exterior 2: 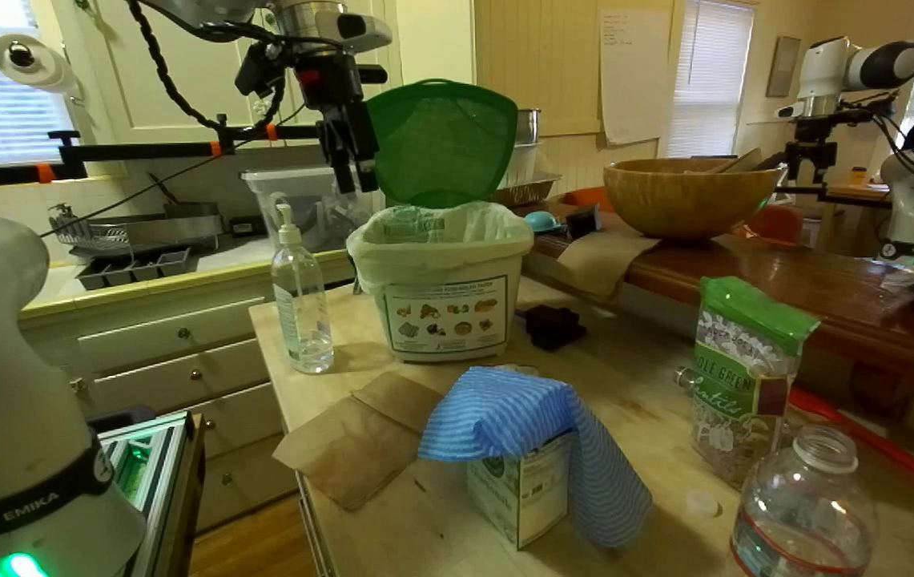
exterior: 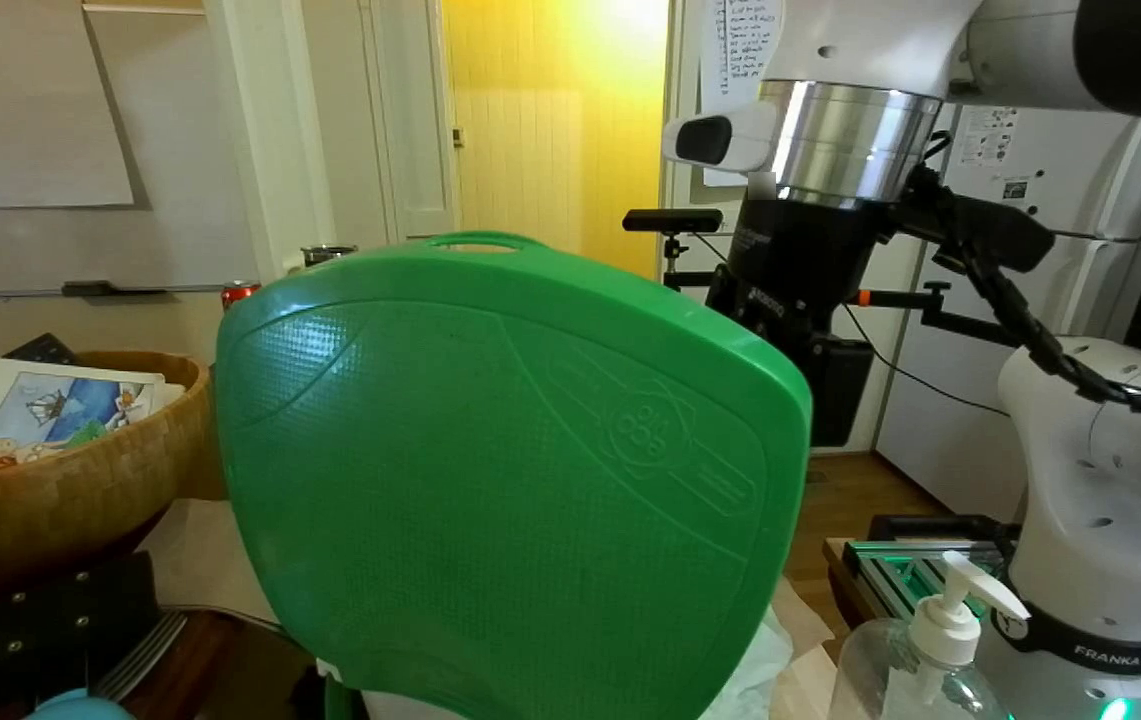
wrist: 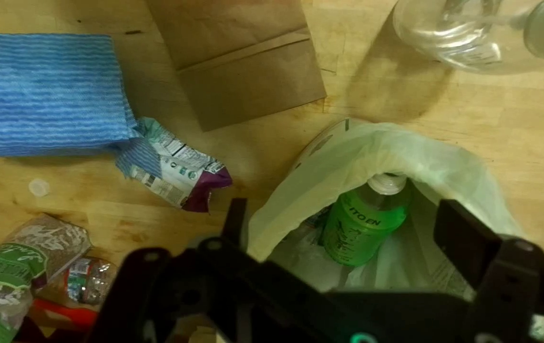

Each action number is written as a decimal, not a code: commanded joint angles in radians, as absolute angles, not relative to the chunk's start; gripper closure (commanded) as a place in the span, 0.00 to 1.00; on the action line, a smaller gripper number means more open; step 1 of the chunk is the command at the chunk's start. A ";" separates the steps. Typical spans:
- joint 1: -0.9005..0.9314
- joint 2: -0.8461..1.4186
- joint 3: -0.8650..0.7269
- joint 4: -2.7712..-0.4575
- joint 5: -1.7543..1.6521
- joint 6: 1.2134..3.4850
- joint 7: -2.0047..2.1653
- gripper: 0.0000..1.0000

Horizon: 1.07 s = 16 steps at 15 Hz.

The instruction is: Pick up the blue cloth and put it in the bin

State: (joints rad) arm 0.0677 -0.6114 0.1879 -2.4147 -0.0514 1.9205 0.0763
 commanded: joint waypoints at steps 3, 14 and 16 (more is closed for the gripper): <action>-0.037 -0.652 0.162 -2.462 -0.196 1.934 0.269 0.00; -0.270 -0.693 0.045 -2.613 -0.182 2.168 0.565 0.00; -0.265 -0.664 0.046 -2.578 -0.176 2.142 0.526 0.00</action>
